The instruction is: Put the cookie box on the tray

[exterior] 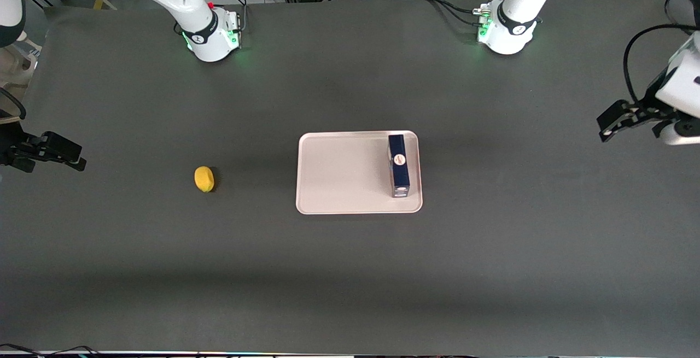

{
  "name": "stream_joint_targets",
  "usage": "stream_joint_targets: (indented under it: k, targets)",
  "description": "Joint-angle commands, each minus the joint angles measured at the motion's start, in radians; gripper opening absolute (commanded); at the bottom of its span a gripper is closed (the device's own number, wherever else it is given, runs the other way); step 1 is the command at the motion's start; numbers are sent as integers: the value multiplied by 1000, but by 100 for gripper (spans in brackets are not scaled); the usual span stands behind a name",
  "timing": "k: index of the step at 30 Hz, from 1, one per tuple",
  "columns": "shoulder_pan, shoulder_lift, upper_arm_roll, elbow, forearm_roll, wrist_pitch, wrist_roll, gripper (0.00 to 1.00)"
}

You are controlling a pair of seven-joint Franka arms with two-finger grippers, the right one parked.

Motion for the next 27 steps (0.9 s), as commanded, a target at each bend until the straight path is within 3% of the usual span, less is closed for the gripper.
stream_joint_targets:
  k: [1, 10, 16, 27]
  targets:
    - [6, -75, -5, -37, -17, -64, 17, 100]
    - [5, -89, -17, -29, -20, -121, 25, 100]
    - [12, -84, -14, -33, -78, -145, 80, 100]
    - [16, -81, -16, -36, -83, -150, 85, 100]
